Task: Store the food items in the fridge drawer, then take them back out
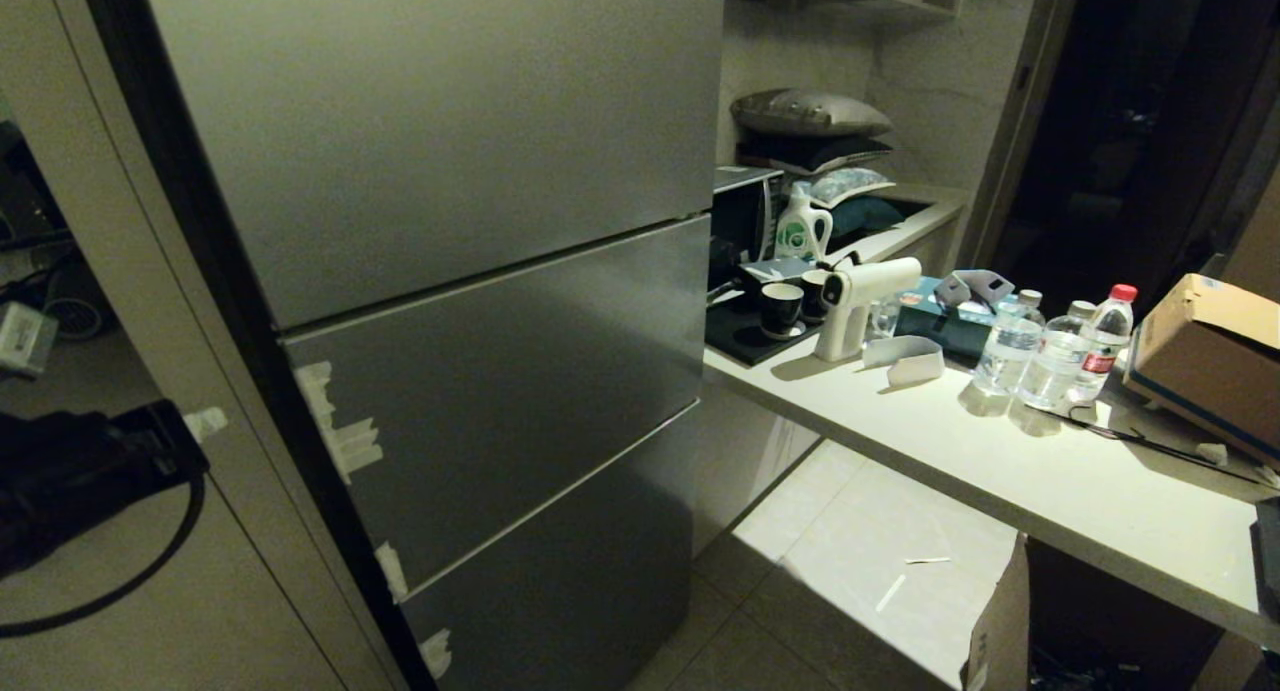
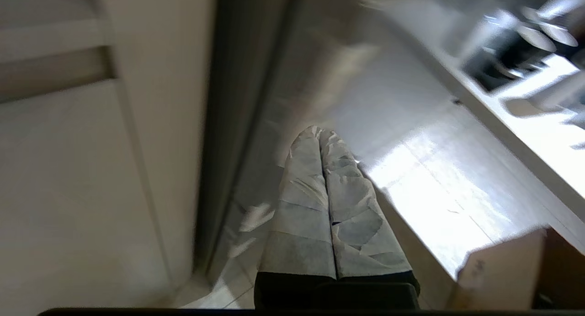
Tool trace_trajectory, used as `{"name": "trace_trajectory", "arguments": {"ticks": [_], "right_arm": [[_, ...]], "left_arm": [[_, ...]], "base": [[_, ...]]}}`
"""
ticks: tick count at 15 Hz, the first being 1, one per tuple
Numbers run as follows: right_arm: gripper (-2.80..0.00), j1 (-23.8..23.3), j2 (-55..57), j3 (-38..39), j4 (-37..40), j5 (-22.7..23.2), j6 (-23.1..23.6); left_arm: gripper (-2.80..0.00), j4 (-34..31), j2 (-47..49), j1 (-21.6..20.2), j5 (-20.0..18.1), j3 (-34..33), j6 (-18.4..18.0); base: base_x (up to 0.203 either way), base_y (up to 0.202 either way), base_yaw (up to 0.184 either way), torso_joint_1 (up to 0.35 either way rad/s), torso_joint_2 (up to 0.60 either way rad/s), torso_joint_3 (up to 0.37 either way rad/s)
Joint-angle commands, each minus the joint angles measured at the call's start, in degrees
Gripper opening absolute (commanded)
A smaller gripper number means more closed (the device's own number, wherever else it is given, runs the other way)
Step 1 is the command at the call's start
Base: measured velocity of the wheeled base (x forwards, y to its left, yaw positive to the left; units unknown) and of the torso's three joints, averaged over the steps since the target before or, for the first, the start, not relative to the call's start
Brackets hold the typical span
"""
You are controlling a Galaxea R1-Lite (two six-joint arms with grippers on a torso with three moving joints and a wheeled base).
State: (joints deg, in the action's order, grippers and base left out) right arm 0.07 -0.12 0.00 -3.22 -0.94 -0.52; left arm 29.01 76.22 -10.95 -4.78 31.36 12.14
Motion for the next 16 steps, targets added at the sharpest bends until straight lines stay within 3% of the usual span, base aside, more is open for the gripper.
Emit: {"name": "trace_trajectory", "arguments": {"ticks": [1, 4, 7, 16], "right_arm": [[-2.80, 0.01, 0.12, 0.98, -0.05, -0.10, 0.00], [-2.80, 0.01, 0.12, 1.05, -0.12, -0.03, 0.00], [-2.80, 0.01, 0.12, 0.97, -0.12, -0.04, -0.09], [-2.80, 0.01, 0.12, 1.05, -0.12, -0.03, -0.09]], "left_arm": [[-2.80, 0.25, 2.48, -1.97, -0.17, 1.43, -0.15], [-2.80, 1.34, 6.71, -1.47, -0.55, 1.87, -0.01], [-2.80, 11.81, 13.20, -1.38, -0.78, 1.54, 0.06], [-2.80, 24.50, 24.06, -1.15, -2.14, 2.25, 3.64]], "base": [[0.000, 0.000, 0.000, 0.000, 0.00, 0.000], [0.000, 0.000, 0.000, 0.000, 0.00, 0.000], [0.000, 0.000, 0.000, 0.000, 0.00, 0.000], [0.000, 0.000, 0.000, 0.000, 0.00, 0.000]]}}
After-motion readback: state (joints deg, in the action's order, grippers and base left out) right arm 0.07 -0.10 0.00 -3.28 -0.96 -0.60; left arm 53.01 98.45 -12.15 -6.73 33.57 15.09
